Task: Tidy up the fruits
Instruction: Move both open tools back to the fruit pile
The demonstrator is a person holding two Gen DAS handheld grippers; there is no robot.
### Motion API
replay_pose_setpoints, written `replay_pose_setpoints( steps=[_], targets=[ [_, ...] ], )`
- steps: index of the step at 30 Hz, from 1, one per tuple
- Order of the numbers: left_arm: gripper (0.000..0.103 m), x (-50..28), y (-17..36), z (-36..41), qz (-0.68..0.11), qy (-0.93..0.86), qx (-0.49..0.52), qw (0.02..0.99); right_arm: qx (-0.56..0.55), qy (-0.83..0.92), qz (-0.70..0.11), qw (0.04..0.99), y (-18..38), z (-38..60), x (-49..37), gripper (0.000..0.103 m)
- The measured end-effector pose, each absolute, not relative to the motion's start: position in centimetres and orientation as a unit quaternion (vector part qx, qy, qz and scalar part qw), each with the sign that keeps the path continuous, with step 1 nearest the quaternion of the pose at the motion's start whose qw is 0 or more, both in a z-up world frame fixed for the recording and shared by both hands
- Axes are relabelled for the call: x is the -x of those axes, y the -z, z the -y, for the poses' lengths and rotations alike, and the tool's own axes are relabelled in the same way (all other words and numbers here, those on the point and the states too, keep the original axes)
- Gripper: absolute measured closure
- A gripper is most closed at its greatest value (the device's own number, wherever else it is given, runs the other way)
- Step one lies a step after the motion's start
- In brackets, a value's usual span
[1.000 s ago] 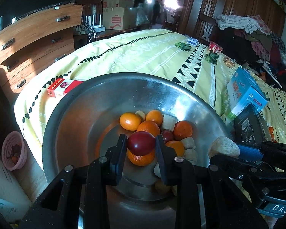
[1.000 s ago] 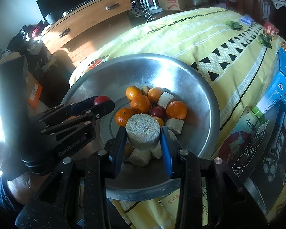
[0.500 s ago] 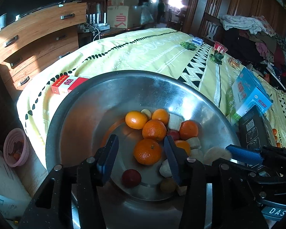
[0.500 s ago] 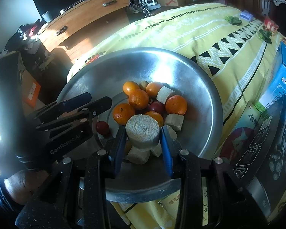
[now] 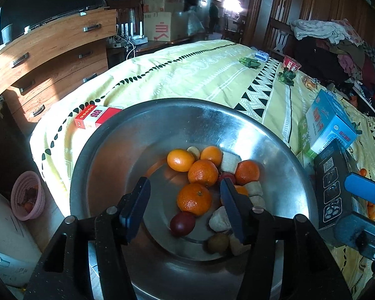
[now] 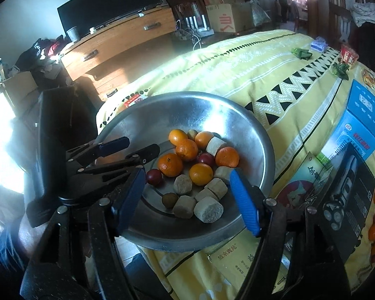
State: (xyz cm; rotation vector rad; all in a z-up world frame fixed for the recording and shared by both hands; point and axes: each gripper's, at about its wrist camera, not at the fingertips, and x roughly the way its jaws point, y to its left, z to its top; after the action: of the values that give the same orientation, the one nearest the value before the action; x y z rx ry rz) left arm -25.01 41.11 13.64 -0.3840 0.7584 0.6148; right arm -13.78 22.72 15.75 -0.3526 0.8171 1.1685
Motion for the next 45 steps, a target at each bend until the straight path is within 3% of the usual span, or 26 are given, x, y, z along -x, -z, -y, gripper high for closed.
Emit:
replay_pose_setpoints(
  steps=[16,25,31,35,40,45],
  targets=[
    [0.043,23.0,-19.4,-34.0,-0.316,-0.243,0.130,0.908,0.112,-0.488,-0.353,0.791,-16.1,-11.4,12.8,0.030],
    [0.043,15.8,-24.2,-16.7,-0.268,-0.019,0.052,0.962,0.061,-0.355,-0.408,0.839,-11.6,2.7,8.5,0.030],
    [0.043,9.6,-19.1,-7.6,-0.353,0.088,0.068,0.929,0.005,-0.285,-0.430,0.857,-9.7,10.9,4.3,0.034],
    [0.043,6.3,-15.6,-6.6,-0.396,0.082,0.084,0.911,-0.017,-0.264,-0.448,0.854,-8.1,12.7,-0.7,0.046],
    [0.043,3.4,-12.8,-6.7,-0.420,0.070,0.094,0.900,-0.009,-0.267,-0.463,0.845,-6.1,12.0,-6.2,0.052],
    [0.048,-1.3,-9.2,-6.1,-0.450,0.079,0.122,0.881,-0.034,-0.288,-0.433,0.853,-7.4,12.2,-6.2,0.052]
  ],
)
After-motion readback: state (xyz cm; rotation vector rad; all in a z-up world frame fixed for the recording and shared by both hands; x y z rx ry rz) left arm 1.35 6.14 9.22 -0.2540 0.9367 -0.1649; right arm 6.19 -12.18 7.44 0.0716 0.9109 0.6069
